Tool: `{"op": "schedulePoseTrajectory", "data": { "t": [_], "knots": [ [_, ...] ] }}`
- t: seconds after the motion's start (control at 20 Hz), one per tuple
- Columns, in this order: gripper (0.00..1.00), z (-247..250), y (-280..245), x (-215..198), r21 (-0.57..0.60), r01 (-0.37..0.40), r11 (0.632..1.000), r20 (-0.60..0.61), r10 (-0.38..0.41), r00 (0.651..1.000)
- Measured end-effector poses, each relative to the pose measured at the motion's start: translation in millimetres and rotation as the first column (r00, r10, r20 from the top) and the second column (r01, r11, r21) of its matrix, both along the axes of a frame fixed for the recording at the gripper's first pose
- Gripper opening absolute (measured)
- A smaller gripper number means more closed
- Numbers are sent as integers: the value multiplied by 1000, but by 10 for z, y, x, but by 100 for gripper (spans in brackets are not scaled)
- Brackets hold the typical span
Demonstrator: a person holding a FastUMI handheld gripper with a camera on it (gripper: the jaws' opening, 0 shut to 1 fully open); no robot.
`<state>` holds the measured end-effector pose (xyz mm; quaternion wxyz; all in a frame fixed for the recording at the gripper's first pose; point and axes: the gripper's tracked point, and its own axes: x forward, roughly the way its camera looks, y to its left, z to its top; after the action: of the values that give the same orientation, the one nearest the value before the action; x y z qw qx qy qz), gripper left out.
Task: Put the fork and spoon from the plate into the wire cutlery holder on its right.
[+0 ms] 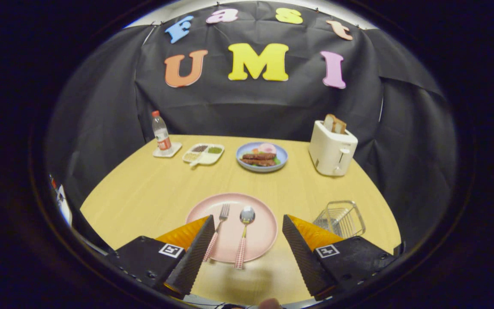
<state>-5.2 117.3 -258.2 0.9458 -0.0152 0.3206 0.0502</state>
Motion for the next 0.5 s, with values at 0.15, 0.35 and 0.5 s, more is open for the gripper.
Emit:
{"op": "schedulePoseTrajectory", "data": {
  "t": [0.15, 0.35, 0.5],
  "knots": [
    [95, -376, 48, 48, -22, 9, 1000, -83, -10, 996],
    [82, -739, 58, 92, -53, 10, 999, -151, -18, 988],
    [60, -926, 80, 139, -50, 10, 999, -211, -21, 977]
  ]
}}
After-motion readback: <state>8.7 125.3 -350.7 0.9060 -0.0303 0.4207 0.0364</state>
